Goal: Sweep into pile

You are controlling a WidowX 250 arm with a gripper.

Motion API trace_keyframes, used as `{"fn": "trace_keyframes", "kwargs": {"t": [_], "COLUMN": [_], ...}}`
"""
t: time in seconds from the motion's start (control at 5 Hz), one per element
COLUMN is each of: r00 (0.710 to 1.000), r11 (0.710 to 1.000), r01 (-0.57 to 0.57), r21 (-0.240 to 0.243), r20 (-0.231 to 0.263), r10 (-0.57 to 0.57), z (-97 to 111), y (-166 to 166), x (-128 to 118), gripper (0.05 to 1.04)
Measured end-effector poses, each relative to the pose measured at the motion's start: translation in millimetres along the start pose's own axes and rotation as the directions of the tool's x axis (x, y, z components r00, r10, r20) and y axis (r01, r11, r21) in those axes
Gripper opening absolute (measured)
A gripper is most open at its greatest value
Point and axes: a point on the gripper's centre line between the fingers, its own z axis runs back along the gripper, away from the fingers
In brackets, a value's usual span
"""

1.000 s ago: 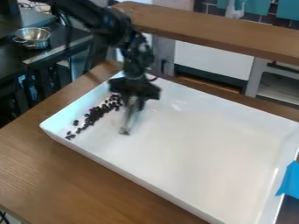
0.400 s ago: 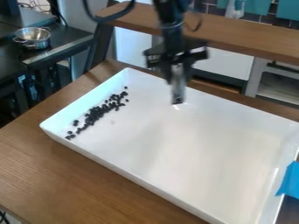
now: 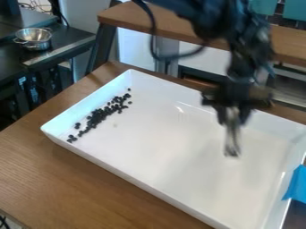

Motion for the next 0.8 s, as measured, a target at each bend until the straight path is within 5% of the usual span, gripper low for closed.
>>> {"fn": "trace_keyframes", "kwargs": {"t": [0.4,0.6,0.8], "r00": [0.991,0.991,0.976], "r11": [0.994,0.992,0.962], "r01": [0.1,0.122,0.216], "r21": [-0.039,-0.016,0.168], "r20": [0.088,0.052,0.002], "r10": [-0.097,-0.121,-0.219], "z": [-28.9,-23.4,-14.1], "y": [-16.4,-15.4,-8.6], "x": [-19.0,-16.1,-6.3], "gripper": [0.44,0.757,0.989]}}
